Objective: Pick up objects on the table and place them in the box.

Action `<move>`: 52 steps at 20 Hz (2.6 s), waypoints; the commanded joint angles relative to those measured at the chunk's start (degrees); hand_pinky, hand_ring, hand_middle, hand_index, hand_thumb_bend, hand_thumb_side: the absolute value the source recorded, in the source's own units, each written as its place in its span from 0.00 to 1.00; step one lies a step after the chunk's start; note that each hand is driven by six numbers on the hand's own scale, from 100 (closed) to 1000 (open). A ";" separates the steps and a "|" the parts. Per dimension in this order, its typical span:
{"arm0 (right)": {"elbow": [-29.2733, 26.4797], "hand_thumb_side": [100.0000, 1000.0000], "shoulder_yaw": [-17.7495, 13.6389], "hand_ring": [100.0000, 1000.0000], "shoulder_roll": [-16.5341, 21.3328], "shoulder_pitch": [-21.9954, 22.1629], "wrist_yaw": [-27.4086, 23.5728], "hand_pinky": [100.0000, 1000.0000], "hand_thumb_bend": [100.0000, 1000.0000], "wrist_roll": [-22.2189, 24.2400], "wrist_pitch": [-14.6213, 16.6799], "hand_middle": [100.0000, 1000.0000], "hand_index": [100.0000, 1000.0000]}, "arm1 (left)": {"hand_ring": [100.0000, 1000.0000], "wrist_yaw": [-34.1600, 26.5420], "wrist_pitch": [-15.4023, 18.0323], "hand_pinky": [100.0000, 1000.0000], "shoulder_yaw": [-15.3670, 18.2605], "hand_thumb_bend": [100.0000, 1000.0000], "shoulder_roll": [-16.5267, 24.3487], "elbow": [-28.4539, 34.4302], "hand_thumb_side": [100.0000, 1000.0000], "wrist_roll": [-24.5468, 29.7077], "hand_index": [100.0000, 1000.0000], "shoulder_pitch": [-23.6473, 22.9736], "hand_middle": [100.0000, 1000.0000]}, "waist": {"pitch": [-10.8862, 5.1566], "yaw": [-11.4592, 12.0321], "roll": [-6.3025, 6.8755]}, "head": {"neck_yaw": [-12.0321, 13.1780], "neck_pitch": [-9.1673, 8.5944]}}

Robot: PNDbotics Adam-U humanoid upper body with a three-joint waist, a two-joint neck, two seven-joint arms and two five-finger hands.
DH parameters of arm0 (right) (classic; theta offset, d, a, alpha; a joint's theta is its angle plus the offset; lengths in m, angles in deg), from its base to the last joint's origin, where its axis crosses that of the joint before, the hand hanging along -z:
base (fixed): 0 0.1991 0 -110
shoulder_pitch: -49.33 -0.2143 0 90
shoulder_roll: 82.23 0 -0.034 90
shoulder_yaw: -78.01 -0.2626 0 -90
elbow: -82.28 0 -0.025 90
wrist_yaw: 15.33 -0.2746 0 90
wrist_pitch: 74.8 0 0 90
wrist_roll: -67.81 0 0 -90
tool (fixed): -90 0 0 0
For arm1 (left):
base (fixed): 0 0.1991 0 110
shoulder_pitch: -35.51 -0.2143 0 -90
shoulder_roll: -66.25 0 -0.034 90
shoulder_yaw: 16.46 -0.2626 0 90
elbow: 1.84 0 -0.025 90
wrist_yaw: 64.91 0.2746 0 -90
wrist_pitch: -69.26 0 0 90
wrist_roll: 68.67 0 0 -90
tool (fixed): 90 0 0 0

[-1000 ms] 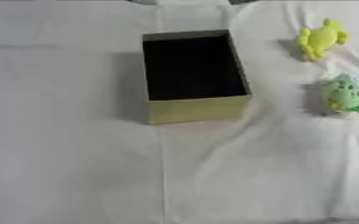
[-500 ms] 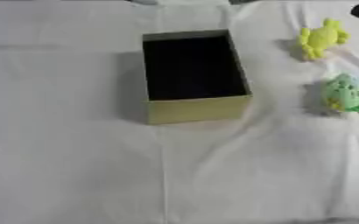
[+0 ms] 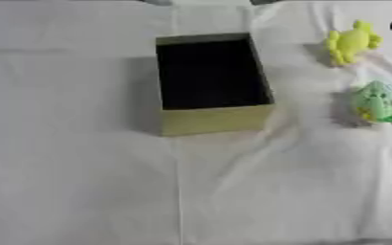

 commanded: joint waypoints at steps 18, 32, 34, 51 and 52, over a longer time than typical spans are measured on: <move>14.35 0.08 1.81 0.90 -1.32 -6.70 3.86 0.92 0.50 -5.10 3.59 0.89 0.98 | 0.50 -0.53 -0.04 0.50 -0.06 0.08 0.84 0.84 0.73 0.56 0.72 0.55 0.60 | -0.42 0.91 0.43 | -1.41 0.28; 21.49 0.09 1.79 0.89 -3.58 -9.08 6.23 0.91 0.49 -6.15 4.22 0.89 0.97 | 0.49 -0.77 -0.11 0.50 -0.17 0.07 0.53 0.84 0.73 0.76 0.72 0.68 0.59 | 0.49 1.56 0.91 | -1.88 0.07; 22.76 0.09 1.64 0.89 -3.97 -9.46 6.75 0.91 0.48 -6.57 4.38 0.89 0.97 | 0.49 -0.80 -0.11 0.50 -0.18 0.07 0.50 0.84 0.73 0.78 0.72 0.75 0.59 | 0.62 1.68 0.98 | -1.93 -0.07; 29.56 0.02 -0.31 0.89 -5.74 -11.50 10.02 0.90 0.41 -8.51 3.51 0.89 0.94 | 0.48 -0.93 -0.18 0.50 -0.20 0.07 0.26 0.84 0.73 0.89 0.71 0.71 0.60 | 1.27 1.97 1.27 | -2.01 -1.75; 29.71 0.00 -0.36 0.89 -5.79 -11.61 10.10 0.90 0.39 -8.47 3.48 0.89 0.94 | 0.48 -0.94 -0.18 0.50 -0.22 0.07 0.24 0.84 0.73 0.91 0.71 0.71 0.60 | 1.28 1.95 1.28 | -2.03 -1.78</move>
